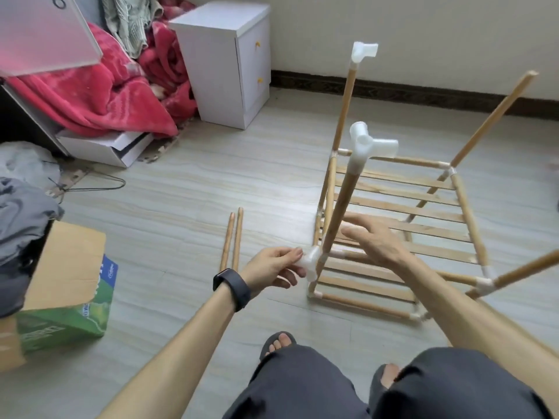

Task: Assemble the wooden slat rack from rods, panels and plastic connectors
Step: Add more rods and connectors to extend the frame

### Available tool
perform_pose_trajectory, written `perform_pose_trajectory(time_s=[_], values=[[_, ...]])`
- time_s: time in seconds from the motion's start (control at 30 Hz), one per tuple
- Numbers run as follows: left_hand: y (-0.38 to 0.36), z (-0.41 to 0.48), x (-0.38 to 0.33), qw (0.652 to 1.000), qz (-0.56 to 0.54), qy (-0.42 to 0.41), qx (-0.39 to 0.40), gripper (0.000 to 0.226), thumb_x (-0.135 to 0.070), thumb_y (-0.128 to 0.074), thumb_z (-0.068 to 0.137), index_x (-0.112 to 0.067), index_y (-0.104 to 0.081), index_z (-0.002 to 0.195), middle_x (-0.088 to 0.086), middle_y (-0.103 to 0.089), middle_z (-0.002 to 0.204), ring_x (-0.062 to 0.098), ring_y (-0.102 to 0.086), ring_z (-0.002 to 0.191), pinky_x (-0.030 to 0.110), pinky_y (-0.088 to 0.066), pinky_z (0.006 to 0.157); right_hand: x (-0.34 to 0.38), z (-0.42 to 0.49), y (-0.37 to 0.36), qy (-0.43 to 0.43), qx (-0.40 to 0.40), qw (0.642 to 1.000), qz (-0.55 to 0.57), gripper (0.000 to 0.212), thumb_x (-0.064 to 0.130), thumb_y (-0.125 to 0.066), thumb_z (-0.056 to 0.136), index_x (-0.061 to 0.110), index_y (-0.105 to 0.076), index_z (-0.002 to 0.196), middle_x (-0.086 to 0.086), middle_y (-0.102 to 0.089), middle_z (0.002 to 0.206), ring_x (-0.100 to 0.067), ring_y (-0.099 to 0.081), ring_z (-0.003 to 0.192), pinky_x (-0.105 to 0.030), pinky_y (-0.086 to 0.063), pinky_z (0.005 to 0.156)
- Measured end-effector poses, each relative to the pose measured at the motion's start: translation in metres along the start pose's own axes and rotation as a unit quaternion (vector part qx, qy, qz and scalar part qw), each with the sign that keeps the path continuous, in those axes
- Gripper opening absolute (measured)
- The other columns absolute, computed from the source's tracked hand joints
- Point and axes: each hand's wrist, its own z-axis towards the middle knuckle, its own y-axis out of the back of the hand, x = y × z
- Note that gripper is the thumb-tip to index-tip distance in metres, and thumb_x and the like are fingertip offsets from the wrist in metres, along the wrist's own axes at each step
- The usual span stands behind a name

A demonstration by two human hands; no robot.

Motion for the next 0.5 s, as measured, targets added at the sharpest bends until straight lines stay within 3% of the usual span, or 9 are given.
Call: perform_pose_trajectory(time_s=[0.07, 0.13, 0.27, 0.37, 0.5], values=[[-0.018, -0.011, -0.036, 0.999, 0.006, -0.038, 0.030, 0.026, -0.035, -0.053, 0.100, -0.014, -0.066, 0.106, -0.001, -0.072, 0.082, 0.010, -0.061, 0.064, 0.023, -0.051, 0.064, 0.015, -0.028, 0.014, 0.003, 0.013, 0.984, 0.178, 0.024, 0.041, -0.060, 0.099, 0.033, -0.072, 0.118, 0.000, -0.071, 0.126, -0.017, -0.068, 0.112, -0.037, -0.051, 0.101], [-0.037, -0.020, -0.065, 0.997, 0.026, -0.063, 0.042, 0.027, -0.037, -0.050, 0.100, -0.015, -0.065, 0.108, 0.002, -0.073, 0.086, 0.011, -0.060, 0.064, 0.024, -0.051, 0.065, 0.027, -0.058, 0.026, 0.033, 0.043, 0.962, 0.269, 0.030, 0.052, -0.062, 0.094, 0.036, -0.072, 0.118, 0.000, -0.074, 0.120, -0.024, -0.073, 0.103, -0.037, -0.059, 0.086], [-0.076, -0.021, -0.110, 0.995, 0.049, -0.082, 0.037, 0.038, -0.042, -0.045, 0.102, -0.011, -0.066, 0.107, 0.002, -0.069, 0.078, 0.016, -0.055, 0.060, 0.026, -0.049, 0.063, 0.034, -0.101, 0.049, 0.088, -0.020, 0.944, 0.318, 0.042, 0.050, -0.078, 0.083, 0.038, -0.069, 0.122, -0.010, -0.075, 0.112, -0.031, -0.075, 0.095, -0.035, -0.062, 0.082], [-0.106, -0.020, -0.136, 0.991, 0.075, -0.092, 0.056, 0.042, -0.043, -0.043, 0.103, -0.009, -0.065, 0.110, -0.001, -0.066, 0.070, 0.016, -0.057, 0.060, 0.027, -0.049, 0.062, 0.034, -0.118, 0.071, 0.103, -0.105, 0.928, 0.342, 0.034, 0.041, -0.076, 0.087, 0.022, -0.070, 0.115, -0.012, -0.076, 0.103, -0.030, -0.075, 0.089, -0.031, -0.061, 0.077], [-0.146, -0.015, -0.161, 0.979, 0.148, -0.129, 0.052, 0.036, -0.044, -0.039, 0.104, -0.019, -0.061, 0.117, 0.002, -0.065, 0.084, 0.013, -0.063, 0.064, 0.026, -0.053, 0.064, 0.029, -0.132, 0.102, 0.096, -0.172, 0.910, 0.364, 0.030, 0.035, -0.075, 0.088, 0.014, -0.071, 0.108, -0.012, -0.076, 0.100, -0.030, -0.076, 0.089, -0.029, -0.061, 0.074]])
